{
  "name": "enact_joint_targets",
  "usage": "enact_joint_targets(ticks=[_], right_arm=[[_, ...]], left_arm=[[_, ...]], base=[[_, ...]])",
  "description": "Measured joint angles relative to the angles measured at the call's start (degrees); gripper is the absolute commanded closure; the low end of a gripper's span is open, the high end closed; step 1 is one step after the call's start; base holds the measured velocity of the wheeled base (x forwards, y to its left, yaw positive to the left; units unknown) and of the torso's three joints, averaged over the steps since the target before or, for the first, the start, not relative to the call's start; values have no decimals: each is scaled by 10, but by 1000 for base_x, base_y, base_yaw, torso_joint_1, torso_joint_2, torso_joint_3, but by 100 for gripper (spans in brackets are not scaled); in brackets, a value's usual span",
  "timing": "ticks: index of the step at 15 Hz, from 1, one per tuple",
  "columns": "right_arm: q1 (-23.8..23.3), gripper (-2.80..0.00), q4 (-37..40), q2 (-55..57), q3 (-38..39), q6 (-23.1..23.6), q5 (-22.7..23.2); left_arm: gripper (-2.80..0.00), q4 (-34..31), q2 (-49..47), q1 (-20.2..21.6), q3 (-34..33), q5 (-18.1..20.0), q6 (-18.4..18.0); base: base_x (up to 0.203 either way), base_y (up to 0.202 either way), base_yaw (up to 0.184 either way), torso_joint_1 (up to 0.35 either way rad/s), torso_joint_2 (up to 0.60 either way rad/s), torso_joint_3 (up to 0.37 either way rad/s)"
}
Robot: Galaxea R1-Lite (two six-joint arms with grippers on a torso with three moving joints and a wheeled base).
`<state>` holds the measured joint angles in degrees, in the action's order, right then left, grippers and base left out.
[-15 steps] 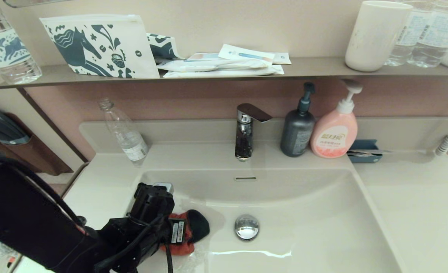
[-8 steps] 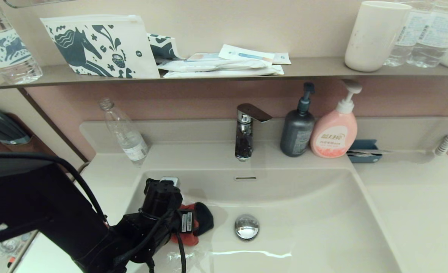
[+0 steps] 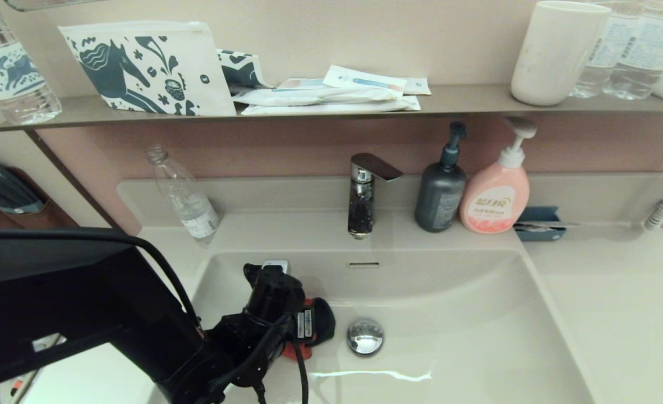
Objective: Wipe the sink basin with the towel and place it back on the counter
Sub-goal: Wipe the sink
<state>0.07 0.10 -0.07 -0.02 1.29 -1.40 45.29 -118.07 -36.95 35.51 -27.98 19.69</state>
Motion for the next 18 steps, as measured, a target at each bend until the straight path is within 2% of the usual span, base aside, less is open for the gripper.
enact_joint_targets(ticks=[2, 8, 12, 14, 18], right_arm=[[0, 0, 0, 0, 0, 0, 0], [0, 0, 0, 0, 0, 0, 0], [0, 0, 0, 0, 0, 0, 0], [0, 0, 0, 0, 0, 0, 0], [0, 0, 0, 0, 0, 0, 0]], left_arm=[[0, 0, -16, -16, 22, -19, 7], [0, -1, -52, -41, 76, -23, 10], [0, -1, -72, -64, 107, -23, 46], [0, -3, -82, -71, 128, -36, 47], [0, -39, -95, -92, 172, -56, 47]], base=[[0, 0, 0, 0, 0, 0], [0, 0, 0, 0, 0, 0], [0, 0, 0, 0, 0, 0], [0, 0, 0, 0, 0, 0], [0, 0, 0, 0, 0, 0]])
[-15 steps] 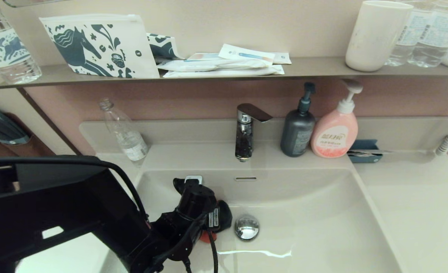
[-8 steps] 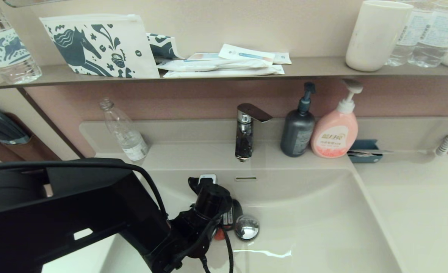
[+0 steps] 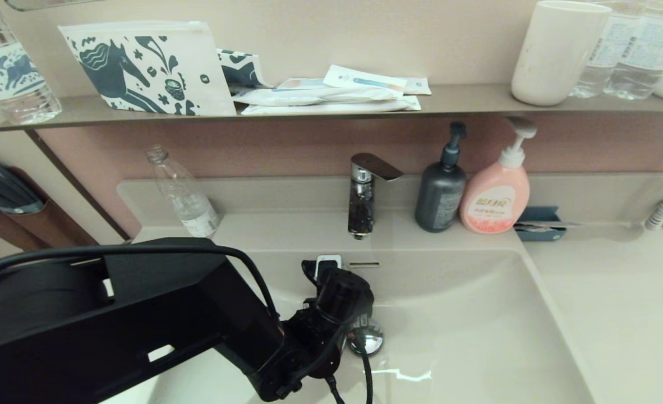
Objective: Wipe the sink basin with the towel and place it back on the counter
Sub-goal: Wipe the sink
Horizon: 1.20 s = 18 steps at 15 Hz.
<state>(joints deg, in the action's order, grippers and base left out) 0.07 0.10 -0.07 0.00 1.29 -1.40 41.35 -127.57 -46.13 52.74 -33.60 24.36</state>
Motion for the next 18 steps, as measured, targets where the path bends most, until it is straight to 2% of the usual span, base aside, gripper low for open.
enact_joint_targets(ticks=[8, 10, 16, 18], right_arm=[[0, 0, 0, 0, 0, 0, 0], [0, 0, 0, 0, 0, 0, 0], [0, 0, 0, 0, 0, 0, 0], [0, 0, 0, 0, 0, 0, 0]], left_arm=[[0, -40, -28, -43, 79, -23, -1], [0, -72, -29, -54, 97, -29, 1], [0, -125, -32, -85, 142, -34, 25], [0, -157, -35, -96, 160, -34, 44]], base=[[0, 0, 0, 0, 0, 0], [0, 0, 0, 0, 0, 0], [0, 0, 0, 0, 0, 0], [0, 0, 0, 0, 0, 0]])
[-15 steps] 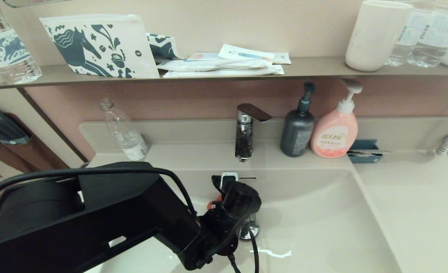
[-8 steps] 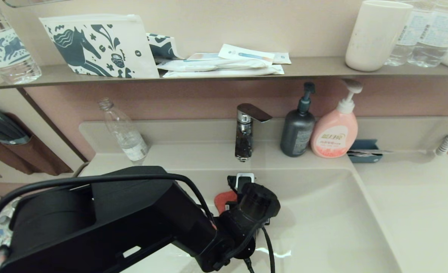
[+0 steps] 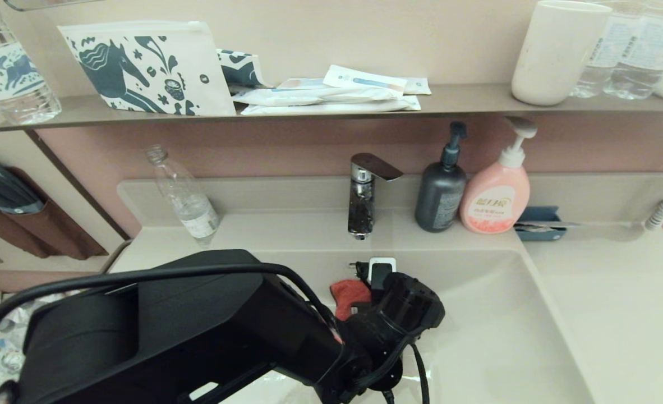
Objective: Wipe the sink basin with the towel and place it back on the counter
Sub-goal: Wipe the sink
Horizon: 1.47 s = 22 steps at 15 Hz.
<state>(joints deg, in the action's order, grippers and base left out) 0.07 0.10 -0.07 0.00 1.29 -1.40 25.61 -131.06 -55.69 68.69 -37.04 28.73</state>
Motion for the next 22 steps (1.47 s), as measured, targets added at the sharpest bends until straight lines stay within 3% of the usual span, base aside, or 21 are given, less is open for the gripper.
enact_joint_targets(ticks=[6, 9, 15, 22], right_arm=[[0, 0, 0, 0, 0, 0, 0], [0, 0, 0, 0, 0, 0, 0], [0, 0, 0, 0, 0, 0, 0], [0, 0, 0, 0, 0, 0, 0]], left_arm=[[0, -119, 2, -30, 11, 6, 85], [0, -178, 15, -43, 13, 7, 107], [0, -328, 49, -61, 11, 45, 172], [0, -352, 78, -63, -51, 54, 177]], base=[[0, 0, 0, 0, 0, 0], [0, 0, 0, 0, 0, 0], [0, 0, 0, 0, 0, 0], [0, 0, 0, 0, 0, 0]])
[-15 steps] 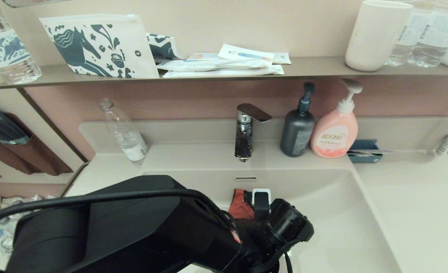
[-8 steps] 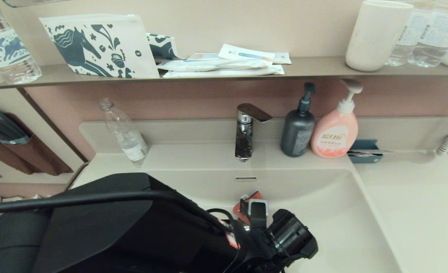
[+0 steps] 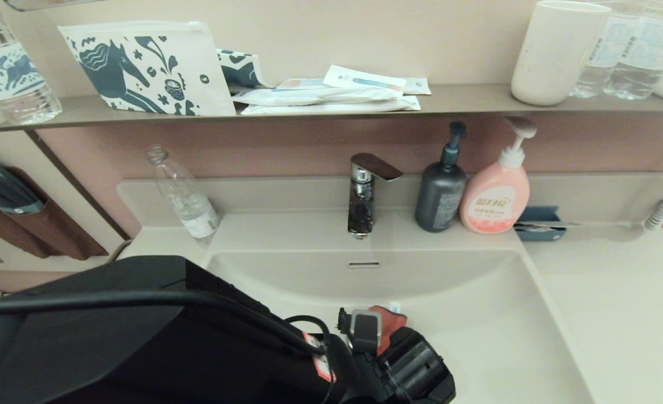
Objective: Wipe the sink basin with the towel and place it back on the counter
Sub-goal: Wipe the sink
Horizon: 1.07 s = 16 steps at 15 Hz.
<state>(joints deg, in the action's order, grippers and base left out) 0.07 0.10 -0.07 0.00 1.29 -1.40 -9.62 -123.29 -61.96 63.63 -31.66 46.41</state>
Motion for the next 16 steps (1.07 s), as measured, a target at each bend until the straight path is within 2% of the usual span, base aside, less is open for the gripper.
enact_joint_targets(ticks=[5, 9, 11, 13, 16], right_arm=[[0, 0, 0, 0, 0, 0, 0], [0, 0, 0, 0, 0, 0, 0], [0, 0, 0, 0, 0, 0, 0], [0, 0, 0, 0, 0, 0, 0], [0, 0, 0, 0, 0, 0, 0]], left_arm=[[0, 1, 25, 13, -62, 14, -5], [0, 4, 52, 36, -99, 16, -31], [0, 27, 61, 51, -124, 16, -45], [0, 80, 68, 69, -166, 16, -79], [0, 169, 86, 97, -227, 15, -149]], base=[[0, 0, 0, 0, 0, 0], [0, 0, 0, 0, 0, 0], [0, 0, 0, 0, 0, 0], [0, 0, 0, 0, 0, 0], [0, 0, 0, 0, 0, 0]])
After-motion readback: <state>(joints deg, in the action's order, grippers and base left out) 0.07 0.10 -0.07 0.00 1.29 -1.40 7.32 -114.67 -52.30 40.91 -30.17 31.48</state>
